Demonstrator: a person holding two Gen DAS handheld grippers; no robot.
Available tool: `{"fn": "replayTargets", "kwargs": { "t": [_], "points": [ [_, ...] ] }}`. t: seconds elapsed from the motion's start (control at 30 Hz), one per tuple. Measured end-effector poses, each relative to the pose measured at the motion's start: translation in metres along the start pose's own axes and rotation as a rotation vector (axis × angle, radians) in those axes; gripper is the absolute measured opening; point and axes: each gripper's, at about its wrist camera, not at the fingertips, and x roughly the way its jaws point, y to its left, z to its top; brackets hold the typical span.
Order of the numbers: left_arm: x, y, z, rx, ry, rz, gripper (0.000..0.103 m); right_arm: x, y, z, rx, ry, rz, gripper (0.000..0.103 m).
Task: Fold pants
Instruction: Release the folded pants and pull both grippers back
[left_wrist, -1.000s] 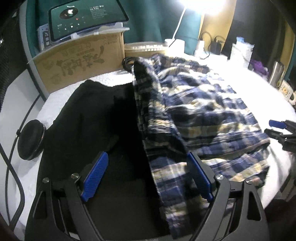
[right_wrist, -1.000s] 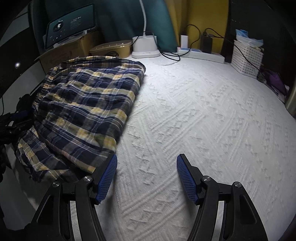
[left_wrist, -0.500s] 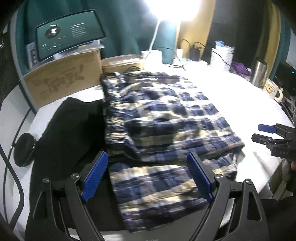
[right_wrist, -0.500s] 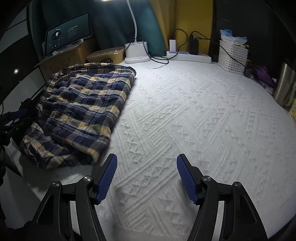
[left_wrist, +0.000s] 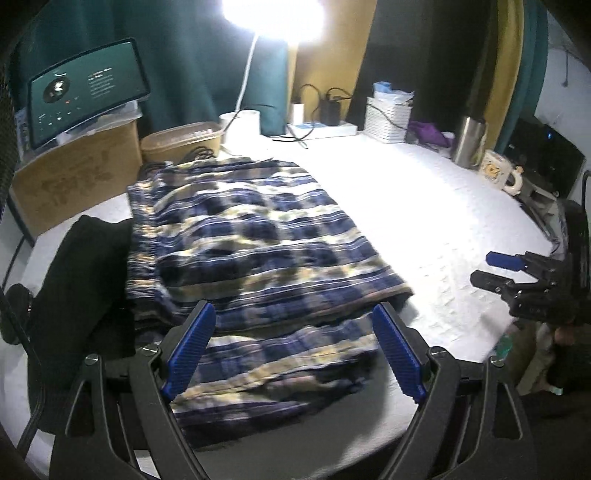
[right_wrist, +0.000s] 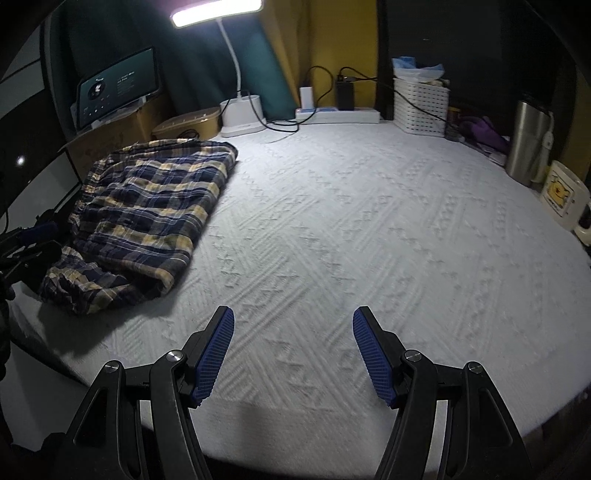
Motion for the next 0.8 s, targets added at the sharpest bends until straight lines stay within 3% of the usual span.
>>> {"fn": "replayTargets", "kwargs": {
  "t": [0.6, 0.8],
  "points": [
    [0.014, -0.071, 0.006, 0.088, 0.019, -0.109, 0.087, -0.055, -0.052, -0.021, 0.088, -0.069, -0.101, 0.069],
    [0.004, -0.092, 0.013, 0.129, -0.029, -0.127, 0.087, -0.075, -0.065, -0.023, 0.114, -0.105, -0.133, 0.069]
  ]
}}
